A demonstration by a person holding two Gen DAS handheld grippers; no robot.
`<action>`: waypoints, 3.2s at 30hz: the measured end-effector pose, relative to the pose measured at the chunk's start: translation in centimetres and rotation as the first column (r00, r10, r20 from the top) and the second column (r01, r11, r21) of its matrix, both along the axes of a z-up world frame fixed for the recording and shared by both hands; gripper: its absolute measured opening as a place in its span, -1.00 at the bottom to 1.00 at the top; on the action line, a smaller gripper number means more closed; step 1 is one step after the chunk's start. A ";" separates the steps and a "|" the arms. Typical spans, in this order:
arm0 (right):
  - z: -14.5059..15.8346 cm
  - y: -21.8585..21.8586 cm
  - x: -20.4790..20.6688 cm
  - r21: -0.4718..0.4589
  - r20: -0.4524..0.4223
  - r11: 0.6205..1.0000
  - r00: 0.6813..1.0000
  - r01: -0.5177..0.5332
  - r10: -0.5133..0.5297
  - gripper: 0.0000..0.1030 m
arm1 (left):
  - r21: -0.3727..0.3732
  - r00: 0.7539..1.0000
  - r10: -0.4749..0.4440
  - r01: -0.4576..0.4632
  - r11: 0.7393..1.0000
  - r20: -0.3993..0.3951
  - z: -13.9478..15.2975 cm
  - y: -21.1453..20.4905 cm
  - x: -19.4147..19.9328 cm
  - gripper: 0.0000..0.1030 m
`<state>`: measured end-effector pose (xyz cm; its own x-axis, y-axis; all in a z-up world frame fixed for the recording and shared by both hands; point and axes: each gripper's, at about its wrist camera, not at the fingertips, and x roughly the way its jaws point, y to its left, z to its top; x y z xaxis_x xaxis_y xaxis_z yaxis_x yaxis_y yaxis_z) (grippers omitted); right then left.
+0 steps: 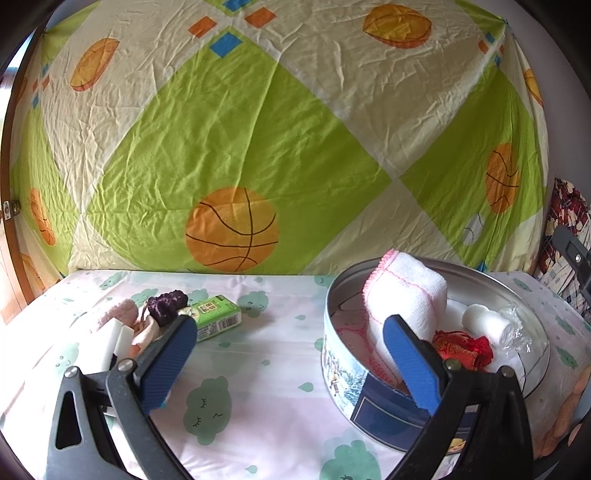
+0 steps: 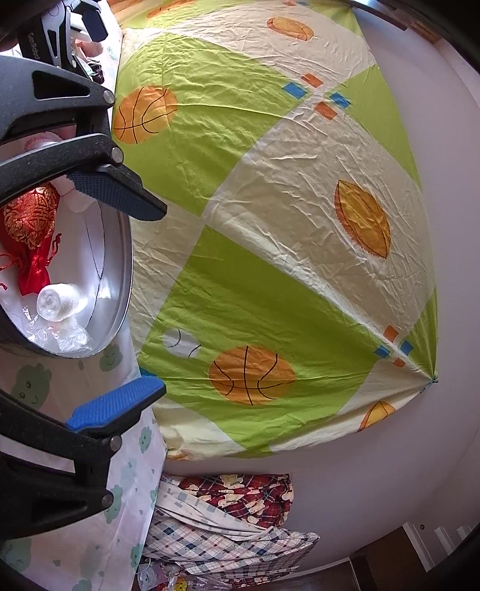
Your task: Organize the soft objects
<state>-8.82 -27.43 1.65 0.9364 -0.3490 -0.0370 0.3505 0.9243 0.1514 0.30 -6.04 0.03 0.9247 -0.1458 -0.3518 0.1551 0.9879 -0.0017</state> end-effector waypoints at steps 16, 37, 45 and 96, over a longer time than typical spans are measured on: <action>0.3 5.1 -1.2 -0.056 -0.010 0.998 1.000 -0.025 0.024 0.71 | 0.015 0.999 0.043 -0.043 0.999 0.001 0.0 5.4 0.6 0.98; -0.2 16.3 2.5 -0.042 -0.076 0.976 0.975 -0.213 0.209 0.71 | -0.017 0.988 0.135 -0.136 0.991 -0.077 -0.5 13.9 2.7 0.98; -0.4 20.4 4.4 0.010 -0.110 0.958 0.952 -0.286 0.286 0.71 | -0.094 0.970 0.197 -0.212 0.973 -0.145 -0.3 19.4 4.3 0.98; -3.3 22.2 10.4 0.243 -0.393 0.829 0.731 -0.503 0.558 0.71 | -0.268 0.975 0.117 -0.165 0.949 -0.186 0.6 23.6 4.6 0.08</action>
<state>1.60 -5.22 -1.70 0.8426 0.2327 -0.4856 -0.1390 0.9653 0.2212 4.89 17.56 0.67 0.8748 -0.1325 -0.4659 -0.0123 0.9555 -0.2949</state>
